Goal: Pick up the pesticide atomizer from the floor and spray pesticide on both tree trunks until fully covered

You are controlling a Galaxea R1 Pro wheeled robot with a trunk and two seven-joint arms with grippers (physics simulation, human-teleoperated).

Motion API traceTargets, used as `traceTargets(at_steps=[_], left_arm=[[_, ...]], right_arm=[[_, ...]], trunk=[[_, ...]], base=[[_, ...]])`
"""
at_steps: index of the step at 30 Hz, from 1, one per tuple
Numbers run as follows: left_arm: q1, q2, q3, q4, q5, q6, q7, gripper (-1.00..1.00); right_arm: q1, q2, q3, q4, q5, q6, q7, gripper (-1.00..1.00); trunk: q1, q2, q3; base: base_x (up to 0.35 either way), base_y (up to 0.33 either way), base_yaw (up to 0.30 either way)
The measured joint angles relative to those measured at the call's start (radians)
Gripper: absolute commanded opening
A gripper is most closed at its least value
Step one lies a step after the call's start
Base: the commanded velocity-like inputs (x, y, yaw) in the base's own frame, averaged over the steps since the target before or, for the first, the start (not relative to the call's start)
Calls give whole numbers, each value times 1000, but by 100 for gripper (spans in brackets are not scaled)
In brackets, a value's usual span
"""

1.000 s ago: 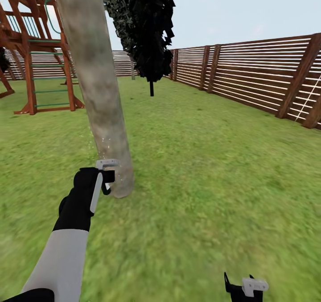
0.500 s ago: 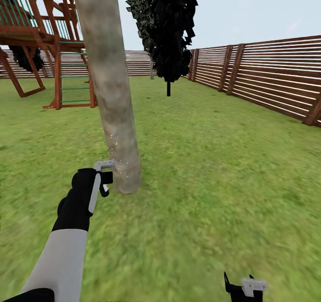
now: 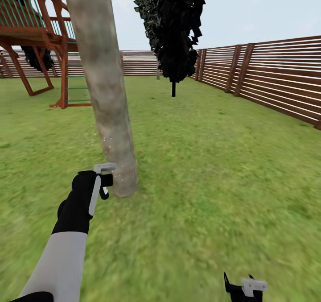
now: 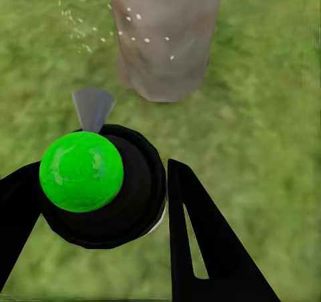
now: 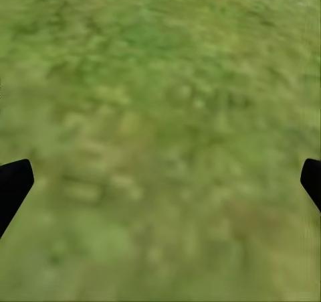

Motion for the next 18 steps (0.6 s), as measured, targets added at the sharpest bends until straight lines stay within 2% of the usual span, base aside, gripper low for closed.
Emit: traceTargets(at_steps=[11, 18], left_arm=[[1, -1, 1, 0, 0, -3, 2, -100], [0, -2, -2, 0, 1, -3, 2, -100]], right_arm=[[0, 0, 0, 0, 0, 0, 0, 100], [0, 0, 0, 0, 0, 0, 0, 100]], trunk=[[0, 0, 0], [0, 0, 0]], base=[[3, -275, 269], [210, -196, 32]])
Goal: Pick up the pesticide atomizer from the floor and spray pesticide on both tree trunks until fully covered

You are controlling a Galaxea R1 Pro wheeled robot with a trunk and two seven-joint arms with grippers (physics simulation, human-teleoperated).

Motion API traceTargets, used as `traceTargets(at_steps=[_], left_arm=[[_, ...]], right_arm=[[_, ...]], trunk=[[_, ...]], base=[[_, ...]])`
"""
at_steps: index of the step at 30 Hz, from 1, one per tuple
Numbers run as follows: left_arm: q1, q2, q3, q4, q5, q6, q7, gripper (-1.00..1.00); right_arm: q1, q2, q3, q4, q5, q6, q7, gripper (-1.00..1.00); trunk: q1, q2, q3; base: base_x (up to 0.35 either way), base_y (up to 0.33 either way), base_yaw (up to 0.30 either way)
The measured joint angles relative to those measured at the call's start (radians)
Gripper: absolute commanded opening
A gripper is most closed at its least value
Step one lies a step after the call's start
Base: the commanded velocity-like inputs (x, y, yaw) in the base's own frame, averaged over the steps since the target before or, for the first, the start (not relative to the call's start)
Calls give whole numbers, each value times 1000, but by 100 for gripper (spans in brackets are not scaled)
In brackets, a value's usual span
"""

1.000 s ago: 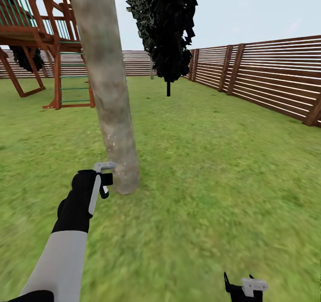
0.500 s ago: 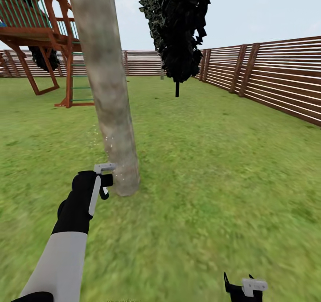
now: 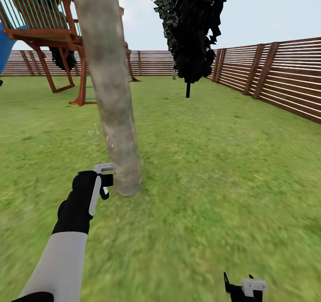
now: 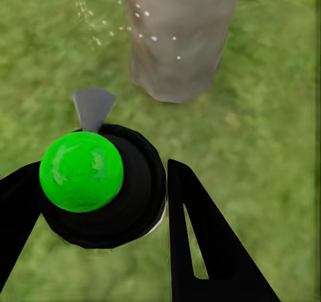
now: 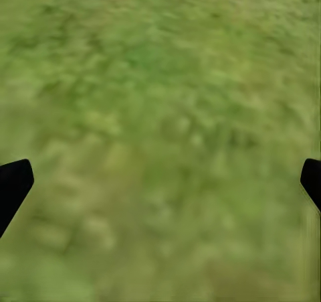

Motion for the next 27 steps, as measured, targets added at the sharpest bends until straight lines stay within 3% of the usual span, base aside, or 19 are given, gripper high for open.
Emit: traceTargets(at_steps=[8, 14, 20, 27], left_arm=[[3, 0, 0, 49, 0, -1, 0, -100], [9, 0, 0, 60, -1, -3, 0, -100], [15, 1, 0, 60, -1, -3, 0, -100], [27, 0, 0, 61, -1, -3, 0, -100]], right_arm=[[0, 0, 0, 0, 0, 0, 0, 100], [0, 1, 0, 0, 0, 0, 0, 100], [0, 1, 0, 0, 0, 0, 0, 100], [0, 0, 0, 0, 0, 0, 0, 100]], trunk=[[0, 0, 0], [0, 0, 0], [0, 0, 0], [0, 0, 0]], base=[[245, -178, 3], [235, -173, 228], [34, -39, 93], [0, -250, 1]])
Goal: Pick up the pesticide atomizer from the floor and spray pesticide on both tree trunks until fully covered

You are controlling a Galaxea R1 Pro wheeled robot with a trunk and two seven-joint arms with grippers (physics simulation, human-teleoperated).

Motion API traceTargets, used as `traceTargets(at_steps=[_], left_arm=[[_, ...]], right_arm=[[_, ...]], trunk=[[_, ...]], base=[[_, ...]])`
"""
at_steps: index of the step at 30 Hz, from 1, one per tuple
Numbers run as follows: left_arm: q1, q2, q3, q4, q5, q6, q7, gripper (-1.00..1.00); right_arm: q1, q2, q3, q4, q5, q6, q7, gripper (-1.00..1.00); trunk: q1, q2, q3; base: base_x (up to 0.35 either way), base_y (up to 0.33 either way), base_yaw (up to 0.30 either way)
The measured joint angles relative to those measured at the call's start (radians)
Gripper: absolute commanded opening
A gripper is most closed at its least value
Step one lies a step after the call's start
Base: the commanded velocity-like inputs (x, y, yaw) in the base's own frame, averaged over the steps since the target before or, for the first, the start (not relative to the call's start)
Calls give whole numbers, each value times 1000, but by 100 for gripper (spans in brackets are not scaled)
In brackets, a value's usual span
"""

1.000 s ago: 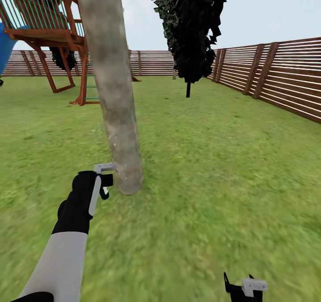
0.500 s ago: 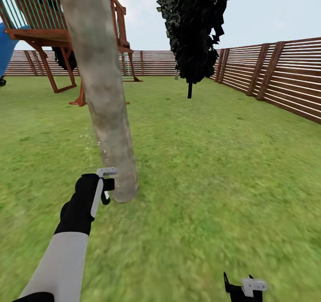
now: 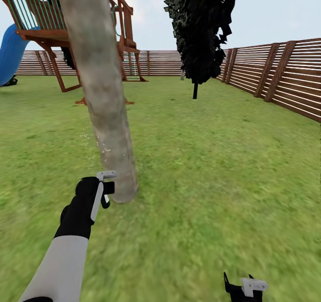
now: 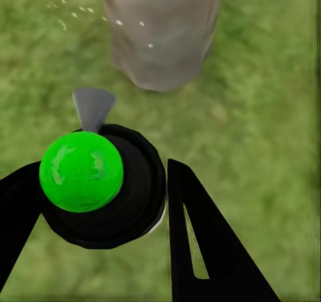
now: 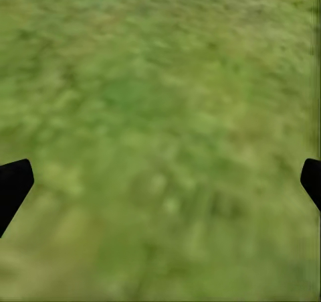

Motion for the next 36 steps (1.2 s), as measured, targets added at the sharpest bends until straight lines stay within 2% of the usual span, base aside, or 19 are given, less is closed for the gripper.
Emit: traceTargets(at_steps=[9, 19, 22, 28, 30, 31, 32, 33, 34, 36], left_arm=[[1, 1, 1, 0, 0, 0, 0, -100], [10, 2, 4, 0, -1, 0, 2, -100], [13, 4, 26, 0, -3, 0, 3, -100], [31, 10, 35, 0, -2, -1, 3, -100], [40, 16, 67, 1, -8, -2, 3, -100], [43, 26, 100, 1, -12, -2, 3, -100], [43, 47, 116, 0, -13, -2, 2, -100], [44, 59, 118, 0, -7, -2, 1, -100], [44, 61, 116, 0, 2, -3, 1, -100], [44, 50, 106, 0, 12, -3, 0, -100]], right_arm=[[0, 0, 0, 0, 0, 0, 0, 100], [0, 0, 0, 0, 0, 0, 0, 100], [0, 1, 0, 0, 0, 0, 0, 100], [0, 1, 0, 0, 0, 0, 0, 100], [0, 1, 0, 0, 0, 0, 0, 100], [0, 1, 0, 0, 0, 0, 0, 100], [0, 1, 0, 0, 0, 0, 0, 100], [0, 1, 0, 0, 0, 0, 0, 100], [0, 1, 0, 0, 0, 0, 0, 100], [0, 1, 0, 0, 0, 0, 0, 100]], trunk=[[0, 0, 0], [0, 0, 0], [0, 0, 0], [0, 0, 0], [0, 0, 0], [0, 0, 0], [0, 0, 0], [0, 0, 0], [0, 0, 0], [0, 0, 0]], base=[[213, -185, 0], [28, -266, 8], [120, -271, 241], [76, -245, 274], [3, -74, 96], [1, -15, 19], [0, -6, 8], [0, -3, 4], [0, -2, 2], [0, 0, 0]])
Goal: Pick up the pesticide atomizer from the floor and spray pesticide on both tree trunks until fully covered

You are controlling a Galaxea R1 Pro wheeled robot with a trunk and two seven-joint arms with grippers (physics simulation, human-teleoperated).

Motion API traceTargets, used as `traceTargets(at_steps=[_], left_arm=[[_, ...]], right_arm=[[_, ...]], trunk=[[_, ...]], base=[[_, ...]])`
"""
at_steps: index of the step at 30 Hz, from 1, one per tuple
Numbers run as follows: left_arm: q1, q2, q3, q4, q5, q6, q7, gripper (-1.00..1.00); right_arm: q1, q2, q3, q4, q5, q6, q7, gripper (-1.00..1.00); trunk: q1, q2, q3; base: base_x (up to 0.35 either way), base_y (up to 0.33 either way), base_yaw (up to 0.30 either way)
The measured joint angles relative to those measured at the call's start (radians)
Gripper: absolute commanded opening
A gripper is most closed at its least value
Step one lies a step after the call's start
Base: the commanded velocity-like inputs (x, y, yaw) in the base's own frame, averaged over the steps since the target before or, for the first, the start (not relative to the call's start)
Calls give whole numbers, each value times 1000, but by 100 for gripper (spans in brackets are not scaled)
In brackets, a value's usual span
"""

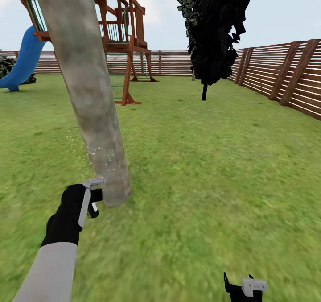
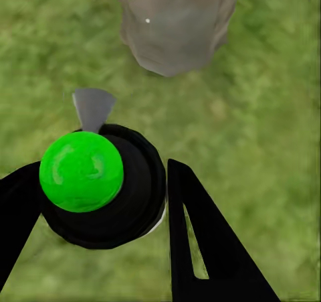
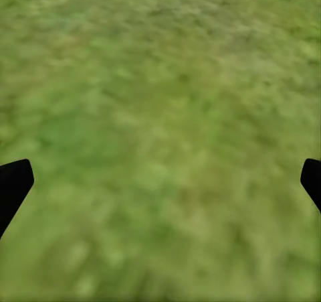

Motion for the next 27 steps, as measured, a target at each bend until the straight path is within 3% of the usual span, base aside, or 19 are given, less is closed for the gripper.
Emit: traceTargets(at_steps=[4, 5, 7, 9, 11, 15, 18, 21, 22, 24, 26, 27], left_arm=[[0, -35, -118, 0, 5, 2, 1, -100], [0, -37, -128, 0, -4, 3, 1, -100], [-1, -27, -120, -1, -13, 5, 0, -100], [-3, -8, -84, -1, -18, 4, -2, -100], [-3, 42, -38, -2, -24, 6, -5, -100], [-3, 92, -7, 0, -13, 6, -5, -100], [-1, 76, -11, 1, 7, 4, -9, -100], [2, -3, -33, 3, 15, 1, -14, -100], [7, -11, -46, 3, 5, 2, -13, -100], [16, -13, -62, 3, -1, 2, -11, -100], [22, 8, -58, 17, -11, 1, -11, -100], [22, 33, -55, 54, -12, 0, -9, -100]], right_arm=[[0, 0, 0, 0, 0, 0, 0, 100], [0, 0, 0, 0, 0, 0, 0, 100], [0, 0, 0, 0, 0, 0, 0, 100], [0, 0, 0, 0, 0, 0, 0, 100], [0, 0, 0, 0, 0, 0, 0, 100], [0, 0, 0, 0, 0, 0, 0, 100], [0, 0, 0, 0, 0, 0, 0, 100], [0, 0, 0, 0, 0, 0, 0, 100], [0, 0, 0, 0, 0, 0, 0, 100], [0, 0, 0, 0, 0, 0, 0, 100], [0, 0, 0, 0, 0, 0, 0, 100], [0, 0, 0, 0, 0, 0, 0, 100]], trunk=[[0, 0, 0], [0, 0, 0], [0, 0, 0], [0, 0, 0], [0, 0, 0], [0, 0, 0], [0, 0, 0], [0, 0, 0], [0, 0, 0], [0, 0, 0], [0, 0, 0], [0, 0, 0]], base=[[0, 0, 0], [0, 0, 0], [0, 0, 0], [0, 0, 0], [0, 0, 0], [0, 0, 0], [0, 0, 0], [0, 0, 0], [0, 0, 0], [0, 0, 0], [0, 0, 0], [0, 0, 0]])
